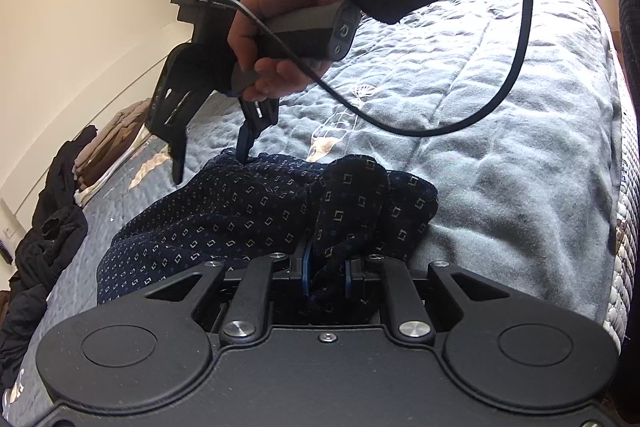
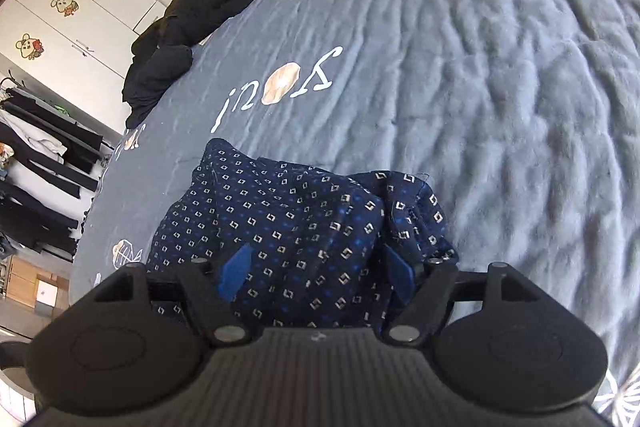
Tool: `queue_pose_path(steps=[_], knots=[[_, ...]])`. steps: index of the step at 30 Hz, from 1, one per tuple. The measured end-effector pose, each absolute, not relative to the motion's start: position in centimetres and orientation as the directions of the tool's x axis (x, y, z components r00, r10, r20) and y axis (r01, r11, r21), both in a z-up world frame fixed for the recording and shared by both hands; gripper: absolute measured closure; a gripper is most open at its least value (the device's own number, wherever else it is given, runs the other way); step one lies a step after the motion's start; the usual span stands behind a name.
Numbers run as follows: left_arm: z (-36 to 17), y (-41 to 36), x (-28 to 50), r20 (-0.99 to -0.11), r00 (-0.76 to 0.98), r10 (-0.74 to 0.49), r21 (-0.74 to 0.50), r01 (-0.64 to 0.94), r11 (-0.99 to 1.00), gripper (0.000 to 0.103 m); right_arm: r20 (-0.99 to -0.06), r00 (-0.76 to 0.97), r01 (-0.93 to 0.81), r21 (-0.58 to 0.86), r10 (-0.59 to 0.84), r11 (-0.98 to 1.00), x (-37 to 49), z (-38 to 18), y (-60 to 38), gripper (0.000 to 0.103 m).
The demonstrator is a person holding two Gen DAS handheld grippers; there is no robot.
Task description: Fold clothes
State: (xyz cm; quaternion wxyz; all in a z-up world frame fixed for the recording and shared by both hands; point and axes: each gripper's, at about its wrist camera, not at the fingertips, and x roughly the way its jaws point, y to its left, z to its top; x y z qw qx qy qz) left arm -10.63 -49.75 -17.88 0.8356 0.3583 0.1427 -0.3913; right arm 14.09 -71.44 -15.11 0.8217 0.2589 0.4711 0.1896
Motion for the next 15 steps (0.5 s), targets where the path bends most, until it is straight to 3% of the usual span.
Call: queue_pose_path(steps=[3,4,6,7,15], knots=[[-17.9,-49.8,-10.7,-0.519,0.653,-0.552,0.487,0.756,0.437,0.087,-0.655,0.500,-0.080,0.617,0.567,0.783,14.2,-15.3,-70.8,0.030],[-17.9,-49.8,-10.7,-0.519,0.653,-0.552,0.486,0.756,0.438,0.087,-0.655,0.507,-0.081,0.612,0.561,0.787,14.3,-15.4,-70.6,0.036],[-17.8,-49.8,-10.7,-0.519,0.653,-0.552,0.484,0.757,0.439,0.087,-0.661,0.518,-0.082,0.593,0.543,0.801,14.2,-15.6,-70.4,0.065],[-17.8,-49.8,-10.6,-0.519,0.652,-0.553,0.483,0.757,0.440,0.087,-0.667,0.525,-0.075,0.583,0.529,0.809,14.2,-15.7,-70.4,0.085],[-16.8,-49.5,-10.9,-0.488,0.643,-0.591,0.464,0.764,0.449,0.087,-0.554,0.626,-0.050,0.673,0.548,0.738,13.2,-13.3,-72.9,0.092]])
